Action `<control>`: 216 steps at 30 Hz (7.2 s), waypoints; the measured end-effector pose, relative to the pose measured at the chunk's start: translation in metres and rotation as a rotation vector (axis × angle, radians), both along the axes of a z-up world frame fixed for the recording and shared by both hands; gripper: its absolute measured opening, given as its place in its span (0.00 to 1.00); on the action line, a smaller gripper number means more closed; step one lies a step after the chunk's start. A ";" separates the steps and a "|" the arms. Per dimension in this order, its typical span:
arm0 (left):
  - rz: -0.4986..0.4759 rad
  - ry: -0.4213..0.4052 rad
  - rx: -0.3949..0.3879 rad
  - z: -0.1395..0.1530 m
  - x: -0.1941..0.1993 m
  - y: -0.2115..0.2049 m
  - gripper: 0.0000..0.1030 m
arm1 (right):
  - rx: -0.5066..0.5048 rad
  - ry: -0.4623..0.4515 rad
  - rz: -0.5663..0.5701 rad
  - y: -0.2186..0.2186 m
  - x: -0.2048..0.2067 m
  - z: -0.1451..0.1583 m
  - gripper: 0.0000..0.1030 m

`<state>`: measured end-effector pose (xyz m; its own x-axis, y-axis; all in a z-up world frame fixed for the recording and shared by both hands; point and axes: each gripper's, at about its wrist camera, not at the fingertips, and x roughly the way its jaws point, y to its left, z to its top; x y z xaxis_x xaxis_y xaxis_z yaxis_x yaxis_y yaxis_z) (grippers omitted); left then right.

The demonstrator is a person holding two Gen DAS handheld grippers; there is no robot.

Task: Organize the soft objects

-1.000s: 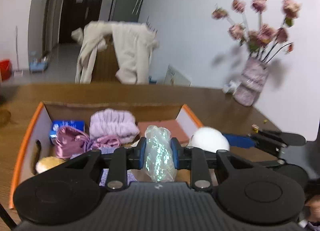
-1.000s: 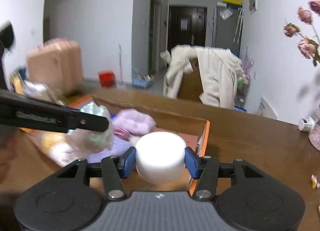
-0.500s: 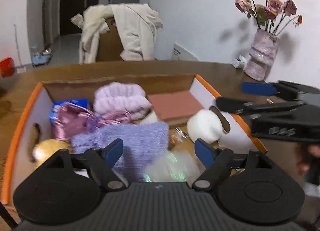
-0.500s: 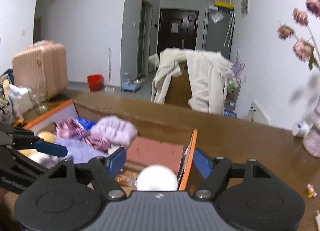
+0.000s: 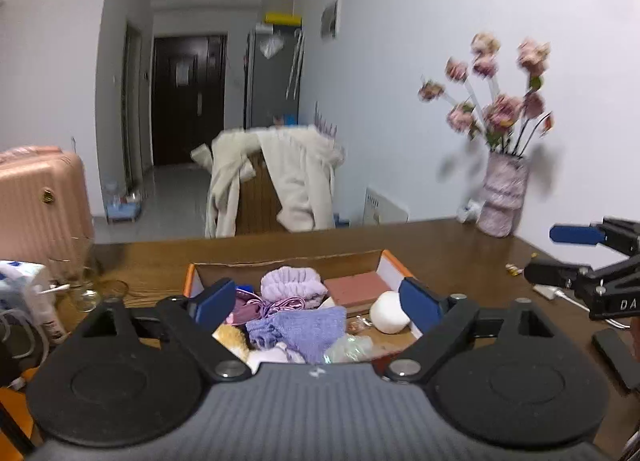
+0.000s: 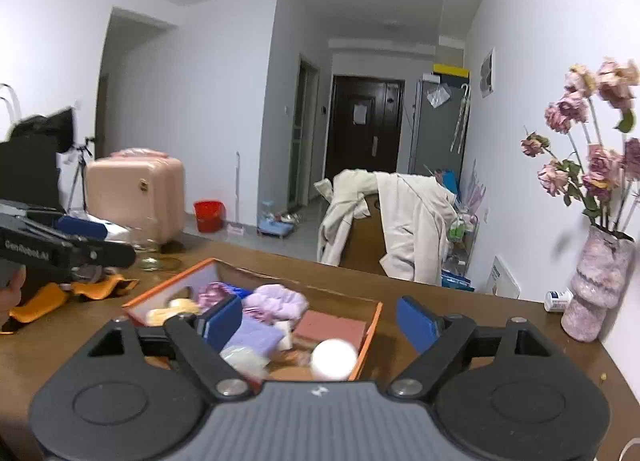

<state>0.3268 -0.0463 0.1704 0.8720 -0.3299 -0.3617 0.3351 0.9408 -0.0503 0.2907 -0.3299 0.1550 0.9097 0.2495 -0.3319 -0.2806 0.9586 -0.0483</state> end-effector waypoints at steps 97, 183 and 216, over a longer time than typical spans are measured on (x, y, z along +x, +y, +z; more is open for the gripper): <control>-0.241 0.459 -0.308 -0.171 -0.050 -0.023 0.43 | 0.480 0.412 0.032 0.001 -0.065 -0.176 0.43; 0.113 -0.215 0.035 -0.106 -0.212 0.045 1.00 | 0.132 -0.149 -0.179 0.085 -0.211 -0.109 1.00; 0.163 -0.152 -0.032 -0.133 -0.256 0.072 1.00 | 0.135 -0.064 -0.119 0.110 -0.271 -0.142 1.00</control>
